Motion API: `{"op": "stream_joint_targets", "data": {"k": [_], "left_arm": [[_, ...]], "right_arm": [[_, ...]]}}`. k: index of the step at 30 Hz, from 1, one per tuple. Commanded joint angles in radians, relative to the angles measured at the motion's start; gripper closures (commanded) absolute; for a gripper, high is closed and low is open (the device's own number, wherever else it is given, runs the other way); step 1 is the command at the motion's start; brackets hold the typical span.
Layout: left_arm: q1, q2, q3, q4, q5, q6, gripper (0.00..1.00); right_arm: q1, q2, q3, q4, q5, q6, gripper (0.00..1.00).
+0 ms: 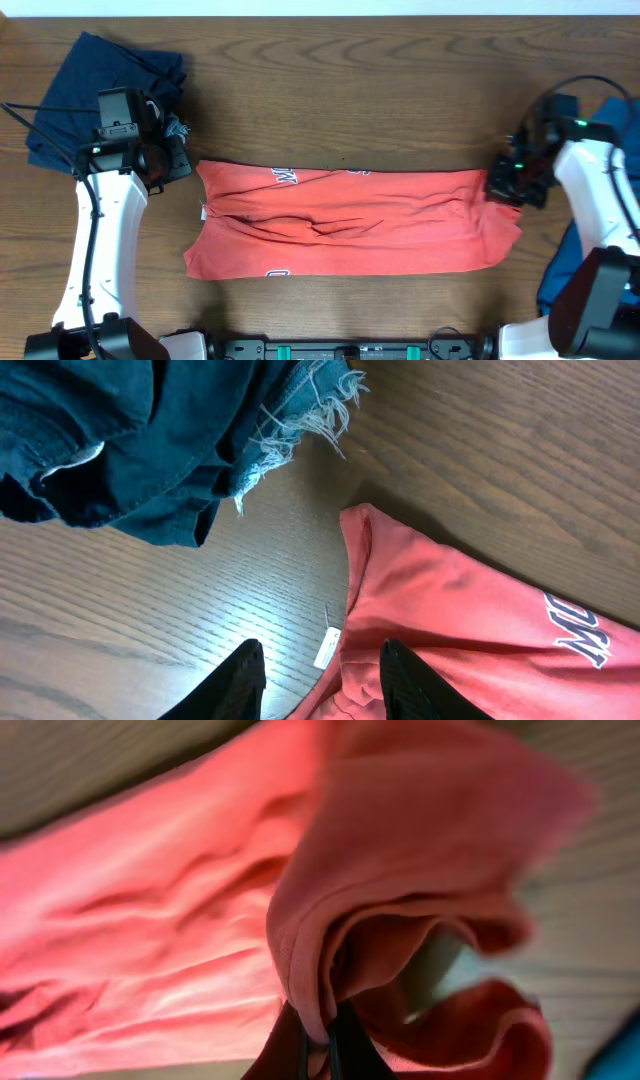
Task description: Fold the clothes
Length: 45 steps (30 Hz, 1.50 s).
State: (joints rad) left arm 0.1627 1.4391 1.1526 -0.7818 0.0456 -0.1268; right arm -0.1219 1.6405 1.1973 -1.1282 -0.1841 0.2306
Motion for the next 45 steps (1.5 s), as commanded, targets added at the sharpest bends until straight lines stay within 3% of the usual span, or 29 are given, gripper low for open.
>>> {"op": "stream_joint_targets", "data": {"k": [1,6,11,14,18,23,28,32,42,45], "left_arm": [[0.004,-0.008,0.012,-0.005,-0.001,0.01,0.61],[0.004,-0.008,0.012,-0.006,-0.001,0.01,0.61],[0.004,-0.008,0.012,-0.007,-0.001,0.01,0.6],[0.004,-0.008,0.012,-0.01,-0.001,0.01,0.6],[0.004,-0.008,0.012,-0.011,-0.001,0.01,0.61],[0.004,-0.008,0.012,-0.013,-0.001,0.009,0.61],[0.004,-0.008,0.012,-0.03,0.0,0.009,0.61],[0.004,-0.008,0.012,-0.032,0.0,0.009,0.61],[0.004,-0.008,0.012,-0.029,0.0,0.009,0.61],[0.004,-0.008,0.012,-0.029,0.0,0.009,0.6]], "right_arm": [[0.102,-0.017,0.018,0.003,0.031,0.087,0.99],[0.231,-0.017,0.017,0.021,0.042,0.15,0.99],[0.307,-0.019,0.018,0.016,0.013,0.158,0.69],[0.321,-0.022,0.019,0.008,0.003,0.155,0.61],[0.31,-0.049,0.02,-0.01,0.003,0.105,0.58],[0.228,-0.087,0.02,-0.019,0.158,0.118,0.46],[0.083,-0.073,0.017,0.011,0.166,0.121,0.83],[0.007,-0.032,0.014,0.04,0.135,0.12,0.98],[0.101,0.067,-0.132,0.189,-0.15,0.06,0.99],[0.179,0.068,-0.173,0.138,-0.196,0.045,0.99]]}}
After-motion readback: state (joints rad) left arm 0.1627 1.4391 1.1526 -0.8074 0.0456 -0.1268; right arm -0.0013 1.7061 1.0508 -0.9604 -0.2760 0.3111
